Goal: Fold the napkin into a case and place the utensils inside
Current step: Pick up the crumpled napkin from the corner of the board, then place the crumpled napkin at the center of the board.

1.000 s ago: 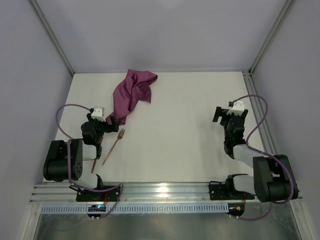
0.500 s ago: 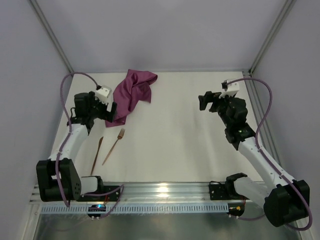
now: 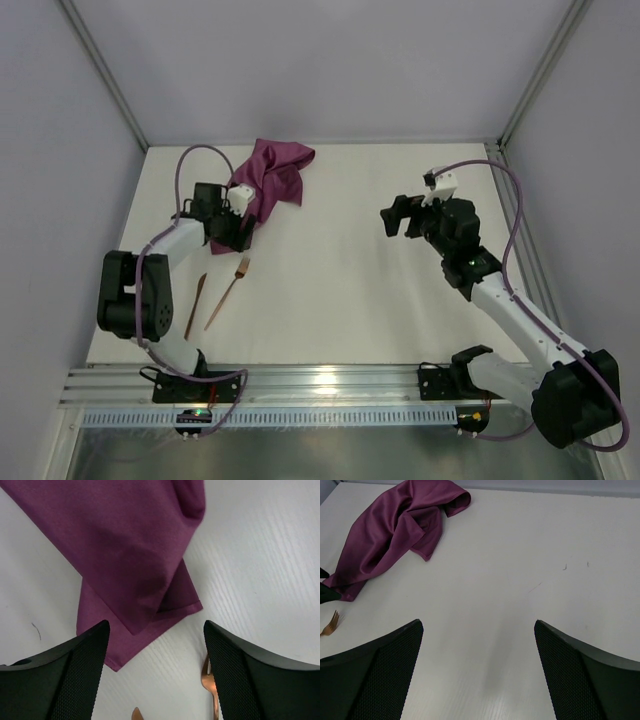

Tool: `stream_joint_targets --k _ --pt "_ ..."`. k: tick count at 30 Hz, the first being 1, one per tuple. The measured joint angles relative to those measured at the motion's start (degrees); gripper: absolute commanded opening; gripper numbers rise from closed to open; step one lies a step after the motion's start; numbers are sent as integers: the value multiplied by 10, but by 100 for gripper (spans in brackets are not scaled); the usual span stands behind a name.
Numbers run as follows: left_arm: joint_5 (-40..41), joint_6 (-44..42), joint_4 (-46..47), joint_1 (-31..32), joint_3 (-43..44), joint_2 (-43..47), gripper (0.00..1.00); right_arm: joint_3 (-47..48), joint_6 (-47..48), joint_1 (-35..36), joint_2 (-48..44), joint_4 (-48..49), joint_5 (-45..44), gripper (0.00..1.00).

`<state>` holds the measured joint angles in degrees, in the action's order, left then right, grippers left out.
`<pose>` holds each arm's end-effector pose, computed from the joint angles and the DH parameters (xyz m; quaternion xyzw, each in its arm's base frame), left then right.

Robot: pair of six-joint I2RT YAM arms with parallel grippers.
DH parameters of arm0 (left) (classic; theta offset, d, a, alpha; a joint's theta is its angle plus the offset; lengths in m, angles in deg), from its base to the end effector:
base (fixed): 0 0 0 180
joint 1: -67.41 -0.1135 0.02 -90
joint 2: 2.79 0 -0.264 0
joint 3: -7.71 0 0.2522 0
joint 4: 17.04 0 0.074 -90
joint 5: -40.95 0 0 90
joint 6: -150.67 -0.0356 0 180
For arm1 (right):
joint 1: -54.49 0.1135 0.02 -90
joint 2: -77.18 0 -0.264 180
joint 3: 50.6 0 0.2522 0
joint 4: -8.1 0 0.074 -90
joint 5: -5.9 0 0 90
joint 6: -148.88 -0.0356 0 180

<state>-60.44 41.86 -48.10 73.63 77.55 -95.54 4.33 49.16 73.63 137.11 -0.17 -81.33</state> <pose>0.3263 -0.0426 0.1910 0.2350 0.9171 -0.0601 0.3162 0.2315 0.0822 0.2948 -0.0793 0.7800 0.1730 0.5962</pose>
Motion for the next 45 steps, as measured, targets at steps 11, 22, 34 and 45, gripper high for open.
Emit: stream_joint_targets --k 11,22,34,45 --pt "52 25 23 -2 58 -98 0 -2 -12 3 24 0 34 90" --pt "16 29 -55 96 112 77 0 38 -12 24 62 -48 79 70" --pt "-64 5 -167 227 196 137 0 102 -31 25 75 -192 25 71" --pt "-23 -61 -216 349 86 -13 0 19 -85 70 140 -226 -23 69"
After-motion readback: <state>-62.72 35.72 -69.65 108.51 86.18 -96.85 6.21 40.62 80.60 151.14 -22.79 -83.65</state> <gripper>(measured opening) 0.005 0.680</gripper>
